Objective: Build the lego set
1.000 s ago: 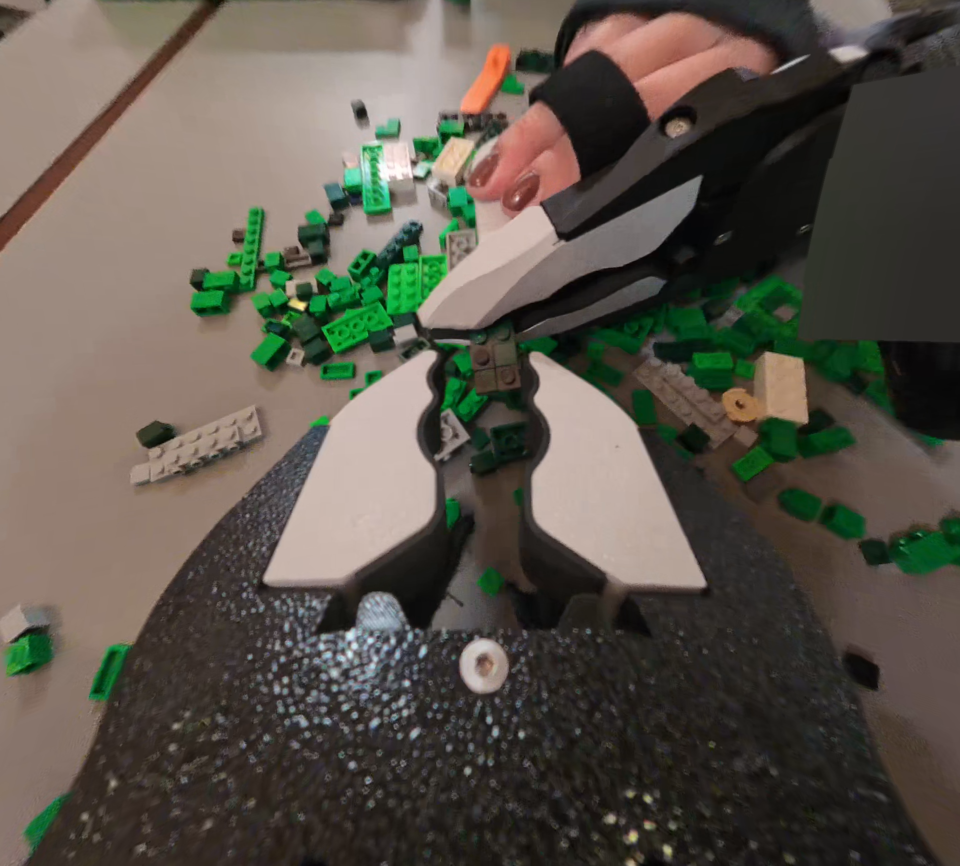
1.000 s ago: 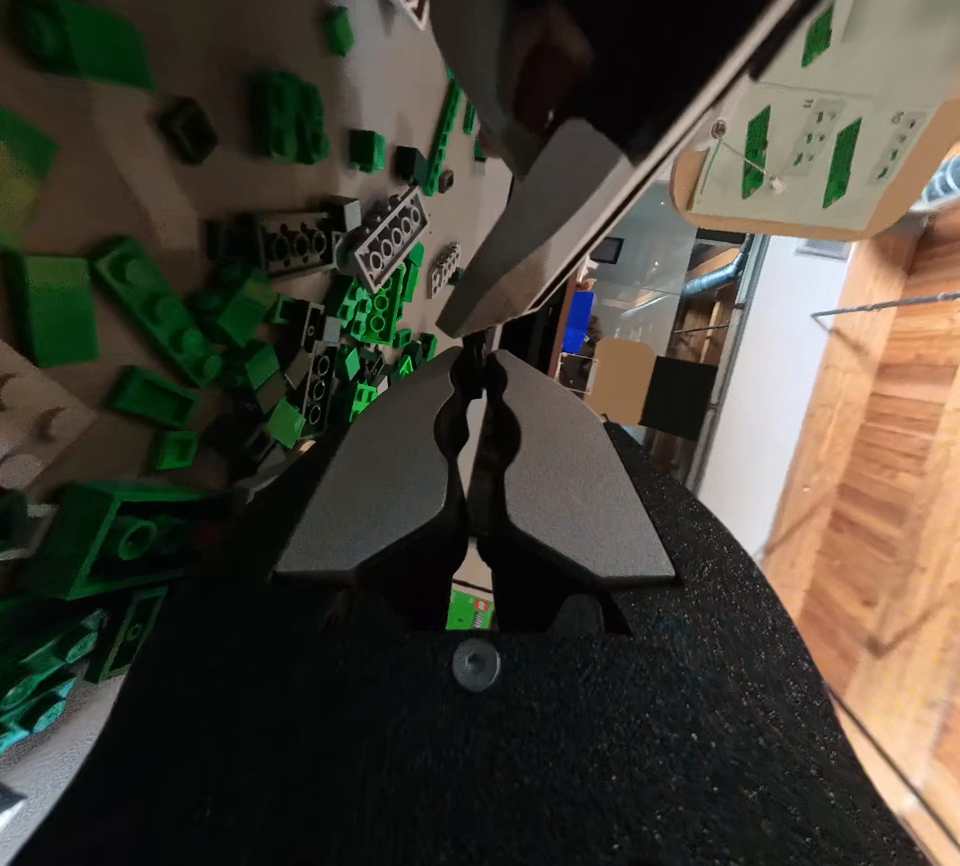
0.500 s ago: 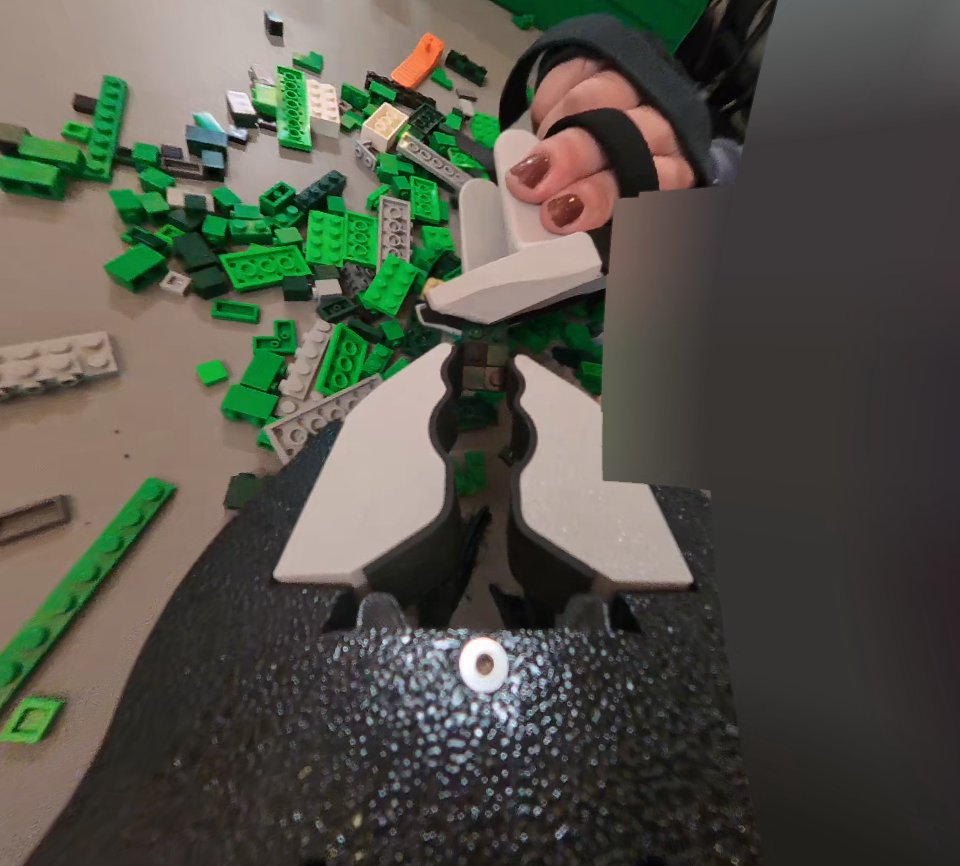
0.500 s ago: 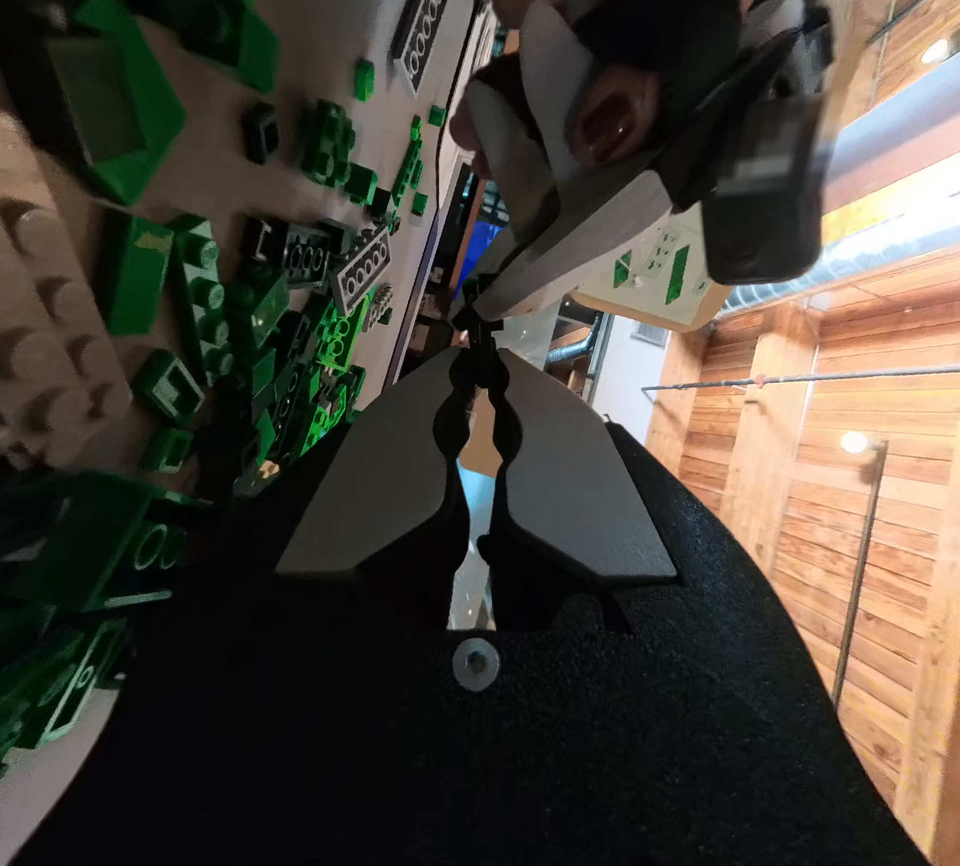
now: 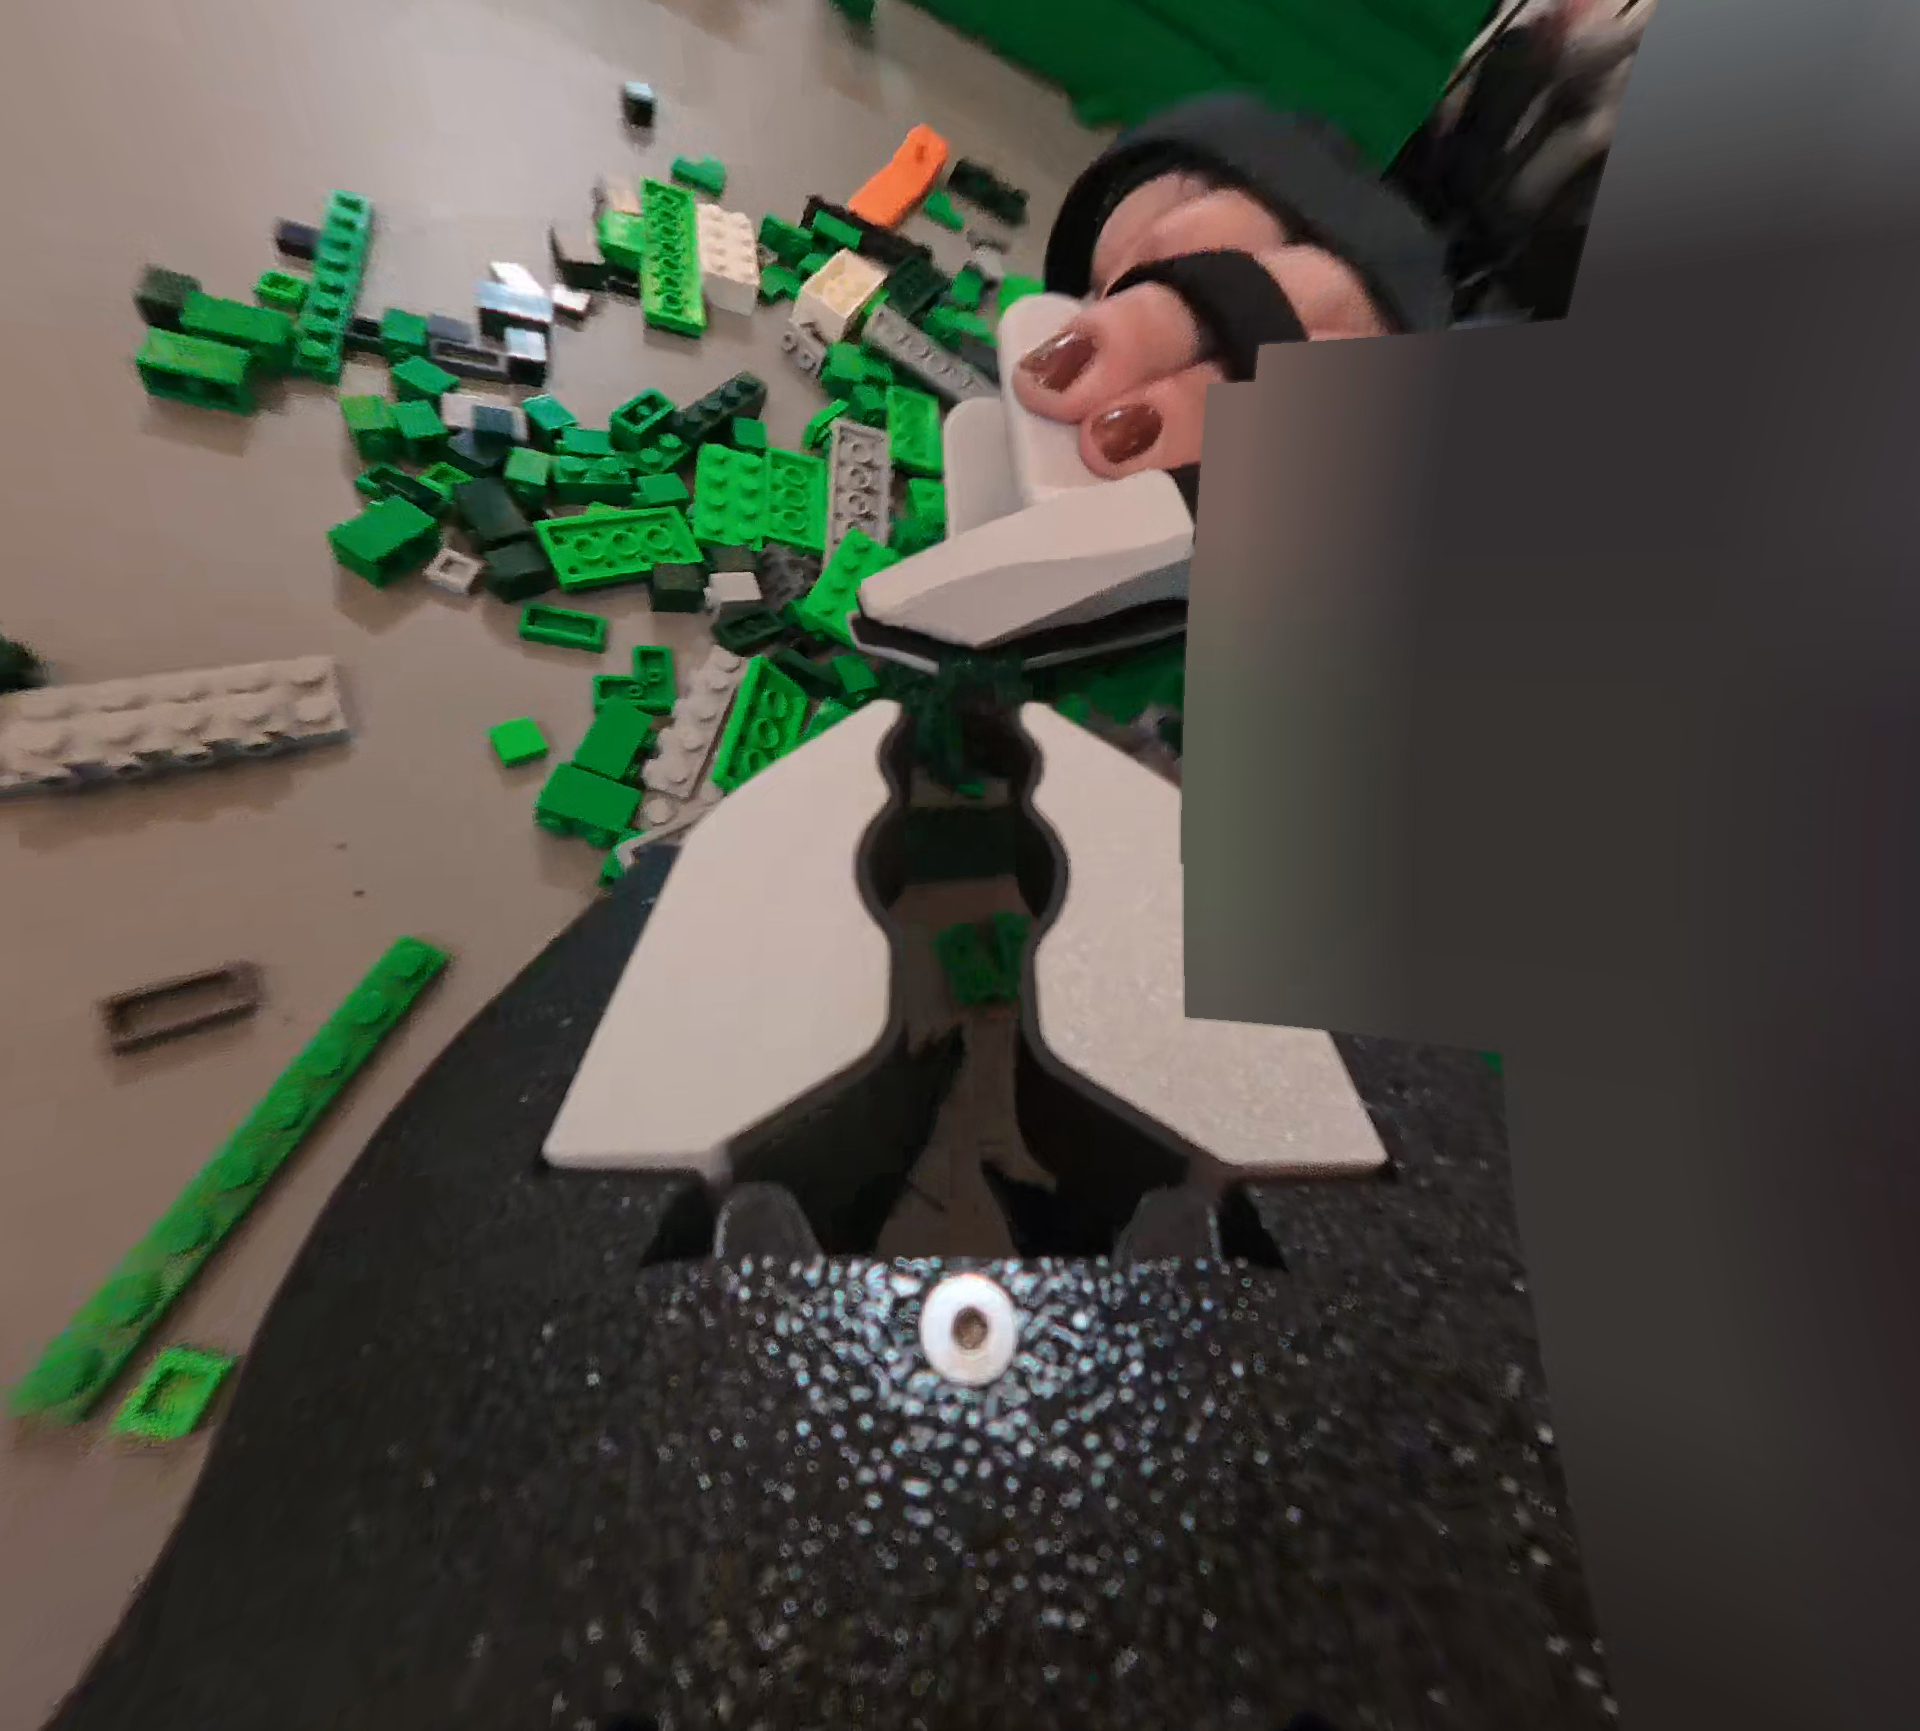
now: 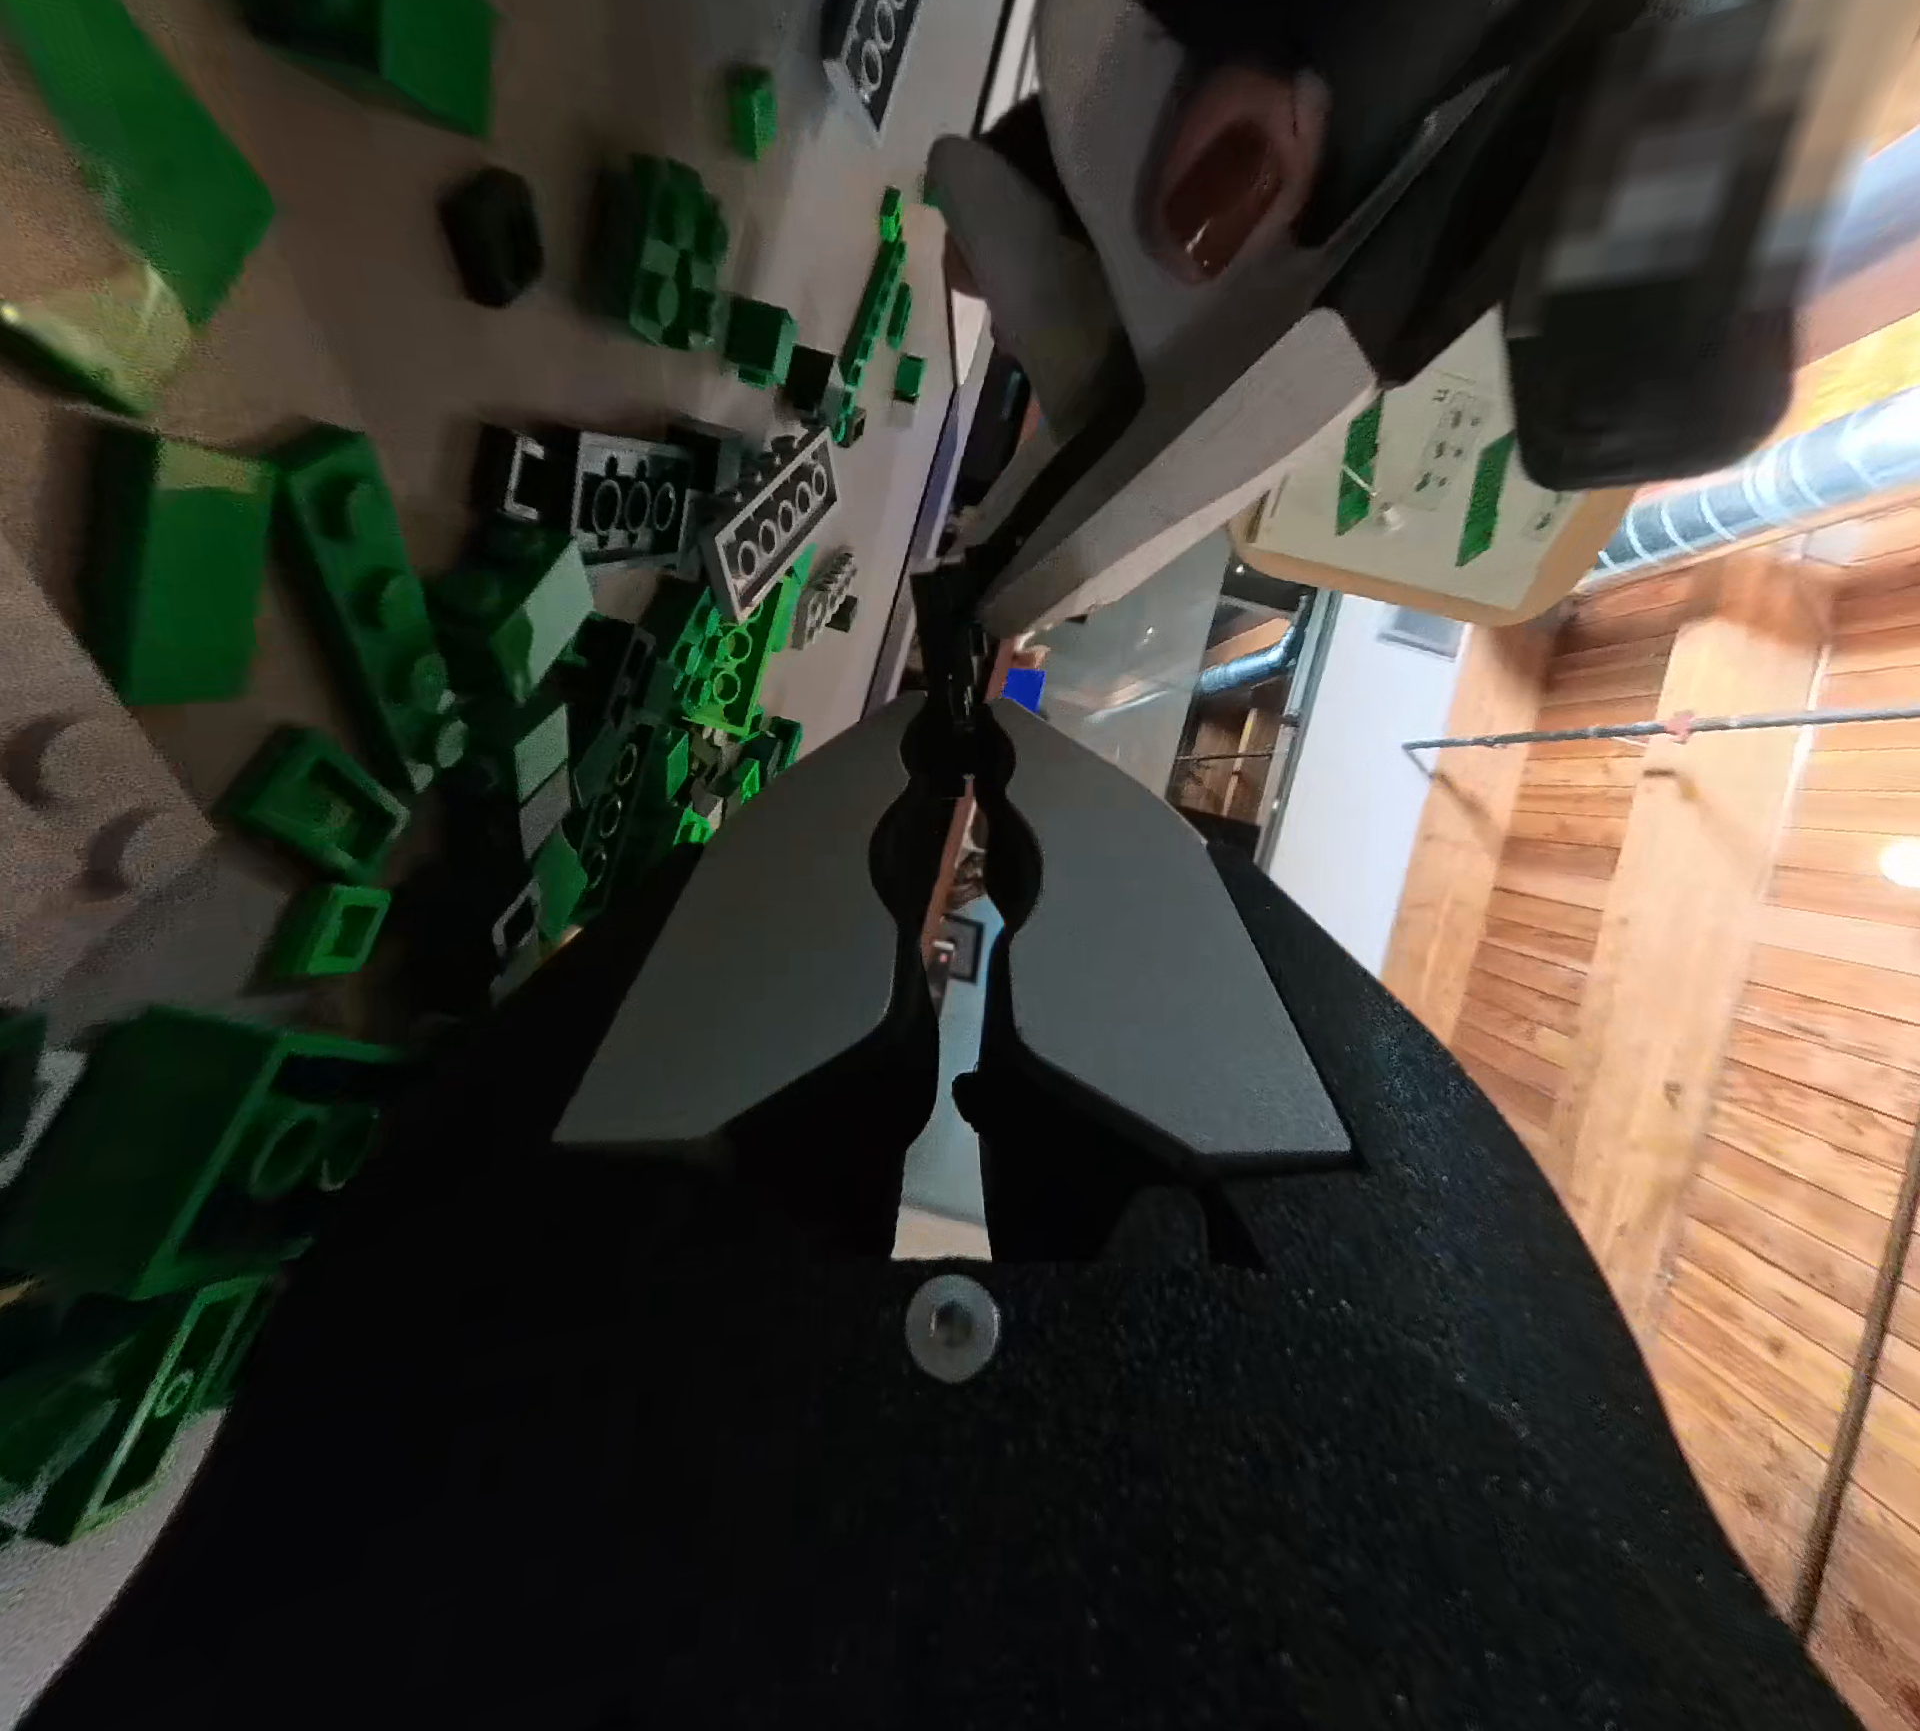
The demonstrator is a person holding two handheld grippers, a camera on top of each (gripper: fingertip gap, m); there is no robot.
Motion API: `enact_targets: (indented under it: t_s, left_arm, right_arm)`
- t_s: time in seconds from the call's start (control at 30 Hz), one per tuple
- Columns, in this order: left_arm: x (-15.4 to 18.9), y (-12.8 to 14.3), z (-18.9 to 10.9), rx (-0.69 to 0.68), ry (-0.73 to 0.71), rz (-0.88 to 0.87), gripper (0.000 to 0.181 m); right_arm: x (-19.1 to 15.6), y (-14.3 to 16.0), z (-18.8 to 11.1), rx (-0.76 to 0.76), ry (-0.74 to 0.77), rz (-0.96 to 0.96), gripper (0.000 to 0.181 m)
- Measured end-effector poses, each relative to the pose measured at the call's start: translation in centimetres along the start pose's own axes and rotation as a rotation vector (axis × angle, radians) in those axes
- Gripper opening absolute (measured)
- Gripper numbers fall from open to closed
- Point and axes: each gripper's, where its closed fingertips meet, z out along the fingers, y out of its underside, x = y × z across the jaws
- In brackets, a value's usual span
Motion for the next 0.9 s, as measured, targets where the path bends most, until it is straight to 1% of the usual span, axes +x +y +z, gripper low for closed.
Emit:
enact_targets:
  t_s: [0.03,0.07,0.13,0.17,0.23,0.27,0.47,0.57,0.63,0.73,0.9]
  left_arm:
    - [-0.1,0.3,0.1,-0.035,-0.041,0.052,0.024]
    - [-0.2,0.5,0.3,-0.071,-0.071,0.094,0.029]
    - [-0.2,0.8,0.7,-0.117,-0.121,0.155,0.032]
    - [-0.3,0.8,0.8,-0.126,-0.141,0.179,0.031]
    - [-0.1,0.8,1.0,-0.138,-0.153,0.214,0.021]
    - [-0.3,0.7,1.1,-0.139,-0.179,0.231,0.019]
    - [-0.7,0.8,1.5,-0.161,-0.251,0.255,0.018]
    - [-1.1,1.0,1.8,-0.199,-0.315,0.308,0.020]
    - [-1.2,1.0,1.8,-0.211,-0.337,0.326,0.018]
    - [-0.9,0.9,1.6,-0.195,-0.309,0.283,0.017]
    - [0.4,-0.1,1.1,-0.049,-0.093,0.046,0.017]
  right_arm:
    - [-0.1,0.0,0.1,-0.007,-0.013,0.006,0.004]
    - [-0.2,0.0,0.1,-0.009,-0.024,0.012,0.004]
    - [-0.3,0.0,0.1,-0.017,-0.036,0.010,0.004]
    - [-0.4,0.1,0.1,-0.024,-0.039,0.008,0.004]
    - [-0.4,0.3,0.2,-0.036,-0.043,0.000,0.004]
    - [-0.4,0.4,0.2,-0.041,-0.042,-0.011,0.005]
    - [-0.8,0.8,0.2,-0.087,-0.071,-0.068,0.004]
    - [-1.2,0.9,0.3,-0.104,-0.098,-0.081,0.004]
    - [-1.1,0.9,0.3,-0.103,-0.085,-0.094,0.004]
    - [-0.6,0.7,0.1,-0.089,-0.039,-0.128,0.005]
    - [0.5,0.6,-0.2,-0.033,0.061,-0.095,0.005]
